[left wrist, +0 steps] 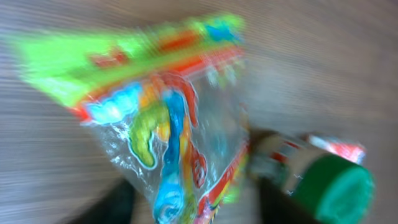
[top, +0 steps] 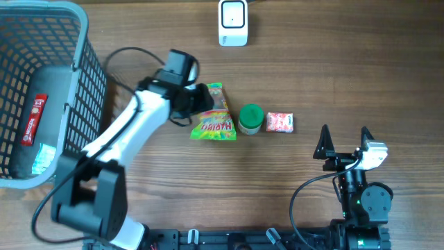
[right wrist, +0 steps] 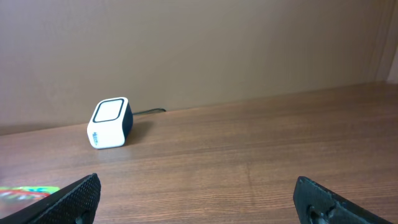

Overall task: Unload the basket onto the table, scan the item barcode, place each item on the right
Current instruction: 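Lay the Haribo bag left of the jar with the left gripper, then reach into the basket and grasp the light-blue tissue pack, left gripper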

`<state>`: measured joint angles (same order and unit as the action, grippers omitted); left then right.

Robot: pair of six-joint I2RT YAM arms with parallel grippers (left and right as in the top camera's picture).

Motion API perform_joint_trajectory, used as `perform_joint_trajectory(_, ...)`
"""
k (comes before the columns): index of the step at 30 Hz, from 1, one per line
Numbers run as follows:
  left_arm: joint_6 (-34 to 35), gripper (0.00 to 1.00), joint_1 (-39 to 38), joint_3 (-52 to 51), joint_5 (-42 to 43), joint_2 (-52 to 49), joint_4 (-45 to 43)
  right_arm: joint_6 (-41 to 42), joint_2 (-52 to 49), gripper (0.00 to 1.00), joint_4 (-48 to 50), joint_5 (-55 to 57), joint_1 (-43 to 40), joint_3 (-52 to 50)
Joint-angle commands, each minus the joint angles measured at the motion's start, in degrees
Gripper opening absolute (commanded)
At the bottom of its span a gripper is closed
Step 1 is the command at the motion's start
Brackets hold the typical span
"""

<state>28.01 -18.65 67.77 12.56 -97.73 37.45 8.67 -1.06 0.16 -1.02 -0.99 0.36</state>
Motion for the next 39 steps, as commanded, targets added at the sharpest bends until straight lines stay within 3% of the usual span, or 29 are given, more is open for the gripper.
perform_joint_trajectory(1,-4.17,1.00,3.13,0.50,-9.46,8.50,2.82,-1.01,0.04,1.00,0.17,0.74,0.22,-0.07)
perform_joint_trajectory(9,-11.34,1.00,8.74,17.14,-10.27,26.45,8.02,-1.01,0.04,1.00,0.17,0.74,0.22,-0.07)
perform_joint_trajectory(12,-11.04,1.00,12.94,22.45,-16.28,28.76,8.48,-1.03,0.04,1.00,0.17,0.74,0.22,-0.07)
perform_joint_trajectory(15,-6.05,1.00,23.23,23.52,-20.17,28.76,9.86,-1.01,0.04,1.00,0.17,0.74,0.22,-0.07)
perform_joint_trajectory(18,5.86,1.00,36.57,23.47,-20.02,25.75,15.54,-1.03,0.04,1.00,0.17,0.74,0.22,-0.07)
perform_joint_trajectory(22,10.12,1.00,46.84,23.41,-19.19,19.19,19.67,-1.03,0.04,1.00,0.17,0.74,0.22,-0.07)
perform_joint_trajectory(26,10.03,1.00,47.76,23.37,-17.59,12.66,20.33,-1.01,0.04,1.00,0.17,0.74,0.22,-0.07)
perform_joint_trajectory(28,10.21,0.95,47.69,23.37,-17.57,9.60,21.11,-1.01,0.04,1.00,0.17,0.74,0.22,-0.07)
perform_joint_trajectory(32,19.50,0.95,48.15,23.37,-21.73,0.94,28.28,-1.01,0.04,1.00,0.17,0.74,0.22,-0.07)
perform_joint_trajectory(39,23.12,1.00,48.83,23.37,-26.49,-14.14,34.38,-1.03,0.04,1.00,0.17,0.74,0.22,-0.07)
